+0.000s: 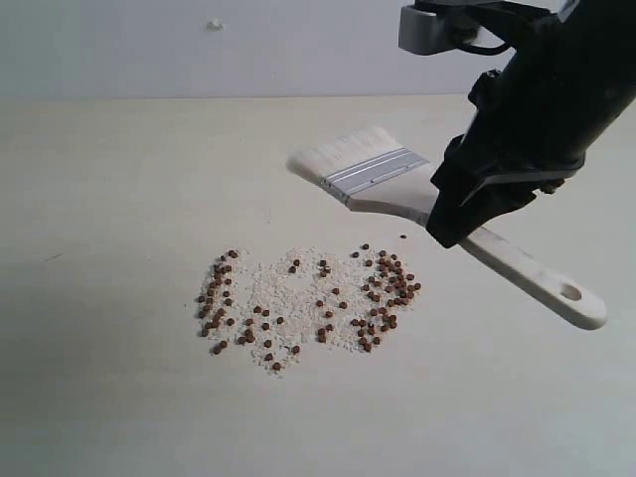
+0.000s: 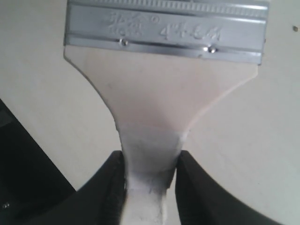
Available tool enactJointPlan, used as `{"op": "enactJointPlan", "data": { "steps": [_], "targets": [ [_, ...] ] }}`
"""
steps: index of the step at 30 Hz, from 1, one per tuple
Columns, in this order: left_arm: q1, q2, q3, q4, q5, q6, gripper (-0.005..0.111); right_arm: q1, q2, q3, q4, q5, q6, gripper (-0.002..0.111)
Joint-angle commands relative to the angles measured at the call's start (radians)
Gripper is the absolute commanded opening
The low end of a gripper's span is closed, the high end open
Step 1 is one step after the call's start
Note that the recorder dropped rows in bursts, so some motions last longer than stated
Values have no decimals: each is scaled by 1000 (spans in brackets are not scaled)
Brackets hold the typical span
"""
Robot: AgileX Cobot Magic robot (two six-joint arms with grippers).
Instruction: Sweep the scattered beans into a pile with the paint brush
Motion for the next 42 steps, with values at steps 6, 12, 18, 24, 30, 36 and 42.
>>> {"op": "enactJointPlan", "data": {
  "steps": [6,12,18,24,30,36,42],
  "targets": [
    [-231,158,41,33,-28,87,66,1,26,2,2,-7,-35,0],
    [-474,162,45,125,-26,130,66,1,58,2,17,-7,-35,0],
    [-601,243,47,299,37,115,66,1,74,2,87,-7,-74,0],
    [-601,349,43,343,30,111,66,1,76,2,93,-7,-90,0],
    [-601,391,8,343,1,86,66,1,76,2,97,-7,-88,0],
    [-601,391,-31,343,-29,63,66,1,76,2,119,-45,-88,0],
    [-601,391,-46,383,-54,63,66,1,76,2,143,-73,-92,0]
  ]
}}
